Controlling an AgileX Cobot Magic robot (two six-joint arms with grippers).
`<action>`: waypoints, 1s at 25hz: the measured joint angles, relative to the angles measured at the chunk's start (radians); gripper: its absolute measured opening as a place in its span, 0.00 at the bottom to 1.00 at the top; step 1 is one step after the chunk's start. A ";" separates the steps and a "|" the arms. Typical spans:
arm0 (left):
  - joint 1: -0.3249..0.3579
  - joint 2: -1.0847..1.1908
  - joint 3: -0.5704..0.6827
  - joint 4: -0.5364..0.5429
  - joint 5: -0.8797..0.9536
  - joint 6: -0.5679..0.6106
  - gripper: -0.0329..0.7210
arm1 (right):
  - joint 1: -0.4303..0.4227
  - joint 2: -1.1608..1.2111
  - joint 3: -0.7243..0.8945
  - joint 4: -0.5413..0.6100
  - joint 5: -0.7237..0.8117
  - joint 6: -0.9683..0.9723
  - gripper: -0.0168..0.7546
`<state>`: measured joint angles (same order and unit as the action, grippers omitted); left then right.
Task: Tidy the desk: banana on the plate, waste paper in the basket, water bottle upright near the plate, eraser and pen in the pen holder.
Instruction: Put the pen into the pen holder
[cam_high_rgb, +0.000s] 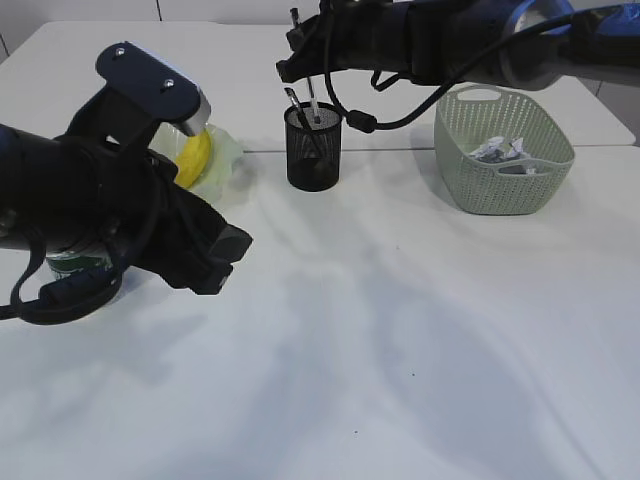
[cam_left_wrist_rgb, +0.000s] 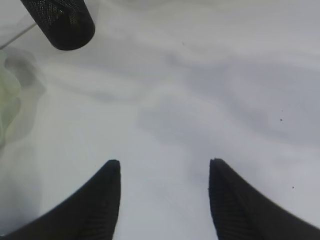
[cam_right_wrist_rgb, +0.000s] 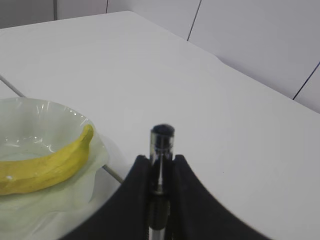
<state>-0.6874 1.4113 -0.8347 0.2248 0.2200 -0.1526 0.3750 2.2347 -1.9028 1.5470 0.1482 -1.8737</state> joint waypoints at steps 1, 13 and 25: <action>0.000 0.000 0.000 0.000 0.000 0.000 0.58 | 0.000 0.008 -0.009 0.001 -0.003 0.000 0.09; 0.000 0.000 0.000 0.000 0.004 0.000 0.58 | 0.000 0.092 -0.094 0.006 -0.037 -0.003 0.09; 0.000 0.000 0.000 0.000 0.005 0.000 0.58 | 0.000 0.108 -0.100 0.029 -0.032 -0.010 0.18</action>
<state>-0.6874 1.4113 -0.8347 0.2248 0.2249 -0.1526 0.3750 2.3432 -2.0024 1.5761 0.1162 -1.8841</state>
